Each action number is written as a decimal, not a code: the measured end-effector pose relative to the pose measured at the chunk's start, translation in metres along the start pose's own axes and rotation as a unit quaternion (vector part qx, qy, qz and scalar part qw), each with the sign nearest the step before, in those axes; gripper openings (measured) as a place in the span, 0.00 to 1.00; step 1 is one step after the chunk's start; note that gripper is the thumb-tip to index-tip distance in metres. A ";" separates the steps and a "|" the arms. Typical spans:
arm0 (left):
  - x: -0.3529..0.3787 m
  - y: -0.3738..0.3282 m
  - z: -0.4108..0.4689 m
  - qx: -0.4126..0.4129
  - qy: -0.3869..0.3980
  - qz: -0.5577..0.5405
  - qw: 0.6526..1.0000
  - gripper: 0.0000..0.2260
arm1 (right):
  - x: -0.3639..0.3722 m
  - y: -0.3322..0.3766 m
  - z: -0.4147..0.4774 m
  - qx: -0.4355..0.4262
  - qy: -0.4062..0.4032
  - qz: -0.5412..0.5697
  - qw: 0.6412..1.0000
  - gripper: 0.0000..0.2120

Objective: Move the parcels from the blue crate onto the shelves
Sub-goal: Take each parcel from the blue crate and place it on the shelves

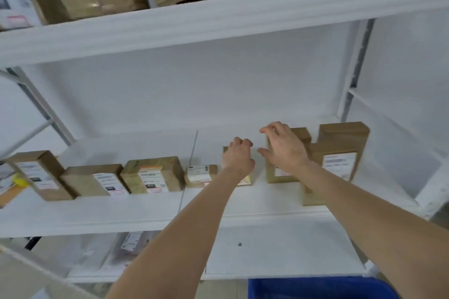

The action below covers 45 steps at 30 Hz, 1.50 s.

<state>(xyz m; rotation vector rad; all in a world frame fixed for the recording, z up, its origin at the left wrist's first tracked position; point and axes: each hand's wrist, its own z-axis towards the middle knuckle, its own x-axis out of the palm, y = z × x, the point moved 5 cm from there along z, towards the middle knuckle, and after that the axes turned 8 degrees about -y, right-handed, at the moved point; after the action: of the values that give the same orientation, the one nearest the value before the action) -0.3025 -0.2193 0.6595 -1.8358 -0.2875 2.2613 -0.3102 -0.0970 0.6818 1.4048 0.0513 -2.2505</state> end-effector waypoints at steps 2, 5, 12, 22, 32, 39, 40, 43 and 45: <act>-0.004 0.031 0.002 -0.004 0.007 0.007 1.000 0.20 | 0.021 0.028 0.008 0.000 0.015 -0.002 1.000 0.25; -0.017 0.089 0.003 -0.017 0.012 0.019 1.000 0.21 | 0.055 0.074 0.021 0.009 0.040 0.000 0.999 0.26; -0.063 0.227 -0.022 -0.102 0.009 0.046 0.994 0.18 | 0.115 0.188 0.039 -0.022 0.093 0.037 0.995 0.27; -0.103 0.361 -0.085 -0.187 0.017 0.085 0.979 0.23 | 0.161 0.311 0.035 -0.083 0.135 0.061 0.986 0.29; -0.157 0.492 -0.053 -0.148 -0.017 0.132 0.980 0.27 | 0.218 0.419 0.095 -0.056 0.124 0.067 0.988 0.30; -0.208 0.606 -0.008 -0.072 -0.041 0.184 0.979 0.31 | 0.290 0.507 0.121 -0.032 0.157 0.060 0.985 0.32; -0.210 0.617 -0.004 -0.061 -0.021 0.191 0.979 0.34 | 0.296 0.510 0.123 -0.019 0.163 0.053 0.985 0.33; -0.205 0.639 0.004 -0.032 0.040 0.218 0.975 0.45 | 0.311 0.505 0.127 0.015 0.187 0.011 0.982 0.39; -0.197 0.647 0.008 -0.016 0.078 0.236 0.968 0.47 | 0.320 0.505 0.130 0.020 0.212 -0.007 0.977 0.45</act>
<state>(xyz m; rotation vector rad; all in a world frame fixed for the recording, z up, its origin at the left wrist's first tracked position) -0.2990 -0.8960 0.6618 -2.2817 0.1615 2.3810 -0.3222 -0.6997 0.5791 1.8878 0.1588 -1.9327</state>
